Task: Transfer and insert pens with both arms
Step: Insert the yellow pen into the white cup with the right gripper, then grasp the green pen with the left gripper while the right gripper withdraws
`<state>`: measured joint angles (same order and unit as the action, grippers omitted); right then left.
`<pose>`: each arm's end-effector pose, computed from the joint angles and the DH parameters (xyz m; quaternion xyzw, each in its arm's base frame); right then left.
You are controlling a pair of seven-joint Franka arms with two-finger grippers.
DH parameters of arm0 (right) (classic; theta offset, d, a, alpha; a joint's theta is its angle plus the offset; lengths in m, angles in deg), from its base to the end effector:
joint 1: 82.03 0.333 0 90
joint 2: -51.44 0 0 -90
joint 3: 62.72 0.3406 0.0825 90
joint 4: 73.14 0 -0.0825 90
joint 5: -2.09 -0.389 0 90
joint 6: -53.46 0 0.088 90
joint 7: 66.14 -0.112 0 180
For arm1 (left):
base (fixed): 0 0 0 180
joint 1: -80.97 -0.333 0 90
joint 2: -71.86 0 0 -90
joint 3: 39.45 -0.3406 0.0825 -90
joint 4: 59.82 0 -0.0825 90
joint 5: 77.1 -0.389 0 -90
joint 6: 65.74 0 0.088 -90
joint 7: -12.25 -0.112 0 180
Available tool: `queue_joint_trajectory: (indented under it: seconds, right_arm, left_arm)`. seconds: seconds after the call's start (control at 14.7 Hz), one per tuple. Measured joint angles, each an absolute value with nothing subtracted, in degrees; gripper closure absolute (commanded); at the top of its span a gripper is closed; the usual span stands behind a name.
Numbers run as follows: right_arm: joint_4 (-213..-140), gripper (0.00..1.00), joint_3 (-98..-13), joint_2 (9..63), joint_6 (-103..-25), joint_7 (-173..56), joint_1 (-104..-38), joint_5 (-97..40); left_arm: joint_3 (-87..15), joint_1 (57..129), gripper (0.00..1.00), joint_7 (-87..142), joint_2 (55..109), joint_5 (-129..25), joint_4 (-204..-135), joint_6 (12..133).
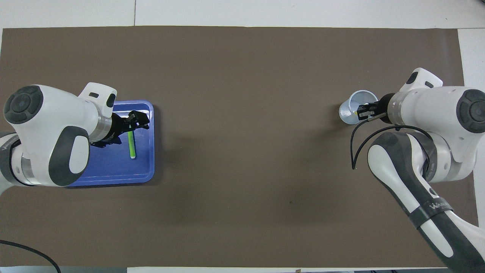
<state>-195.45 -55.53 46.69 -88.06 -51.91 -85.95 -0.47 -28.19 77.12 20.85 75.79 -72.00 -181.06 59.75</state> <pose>0.5828 0.0323 0.4109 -0.9826 -0.1346 -0.1275 0.0090 0.5548 -0.0746 0.3999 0.9984 0.0363 -0.0027 0.0430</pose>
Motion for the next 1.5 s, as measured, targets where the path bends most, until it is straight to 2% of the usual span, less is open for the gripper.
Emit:
queue_joint_trajectory:
  seconds: [0.2,0.48,0.61,0.68,0.82,1.02,1.23,1.5]
  right_arm:
    - [-192.17,0.00,-55.53,46.85,-83.36,-51.91,-85.95,-0.47]
    - [-184.66,0.00,-55.85,48.00,-72.24,-52.54,-86.11,-0.47]
    - [-180.84,0.00,-56.19,48.67,-65.92,-55.93,-86.18,-0.36]
    - [-178.77,0.00,-56.27,48.86,-62.92,-57.84,-86.19,0.13]
    - [-174.32,0.00,-56.29,48.93,-57.52,-61.57,-86.19,1.48]
    - [-169.23,0.00,-56.27,48.95,-50.07,-65.65,-86.19,1.60]
    - [-167.13,0.00,-55.93,49.77,-43.73,-67.88,-86.13,1.60]
    - [-165.28,0.00,-55.58,51.73,-38.69,-68.40,-86.10,1.58]
  left_arm:
    - [-27.88,76.94,0.05,18.47,79.53,-74.99,-181.17,63.29]
    - [-27.44,77.74,0.17,18.14,84.88,-78.19,-181.17,66.43]
    - [-27.33,77.86,0.19,17.99,86.31,-78.97,-181.08,67.38]
    - [-27.33,77.86,0.23,17.91,86.31,-79.08,-180.93,67.36]
    - [-27.34,77.86,0.37,17.80,86.25,-79.16,-180.80,67.35]
    - [-27.34,77.85,0.64,17.77,86.06,-79.20,-180.48,67.04]
    - [-27.36,77.85,0.98,17.75,85.95,-79.25,-180.08,66.43]
    - [-27.36,77.83,1.00,17.74,85.96,-79.25,-179.82,65.88]
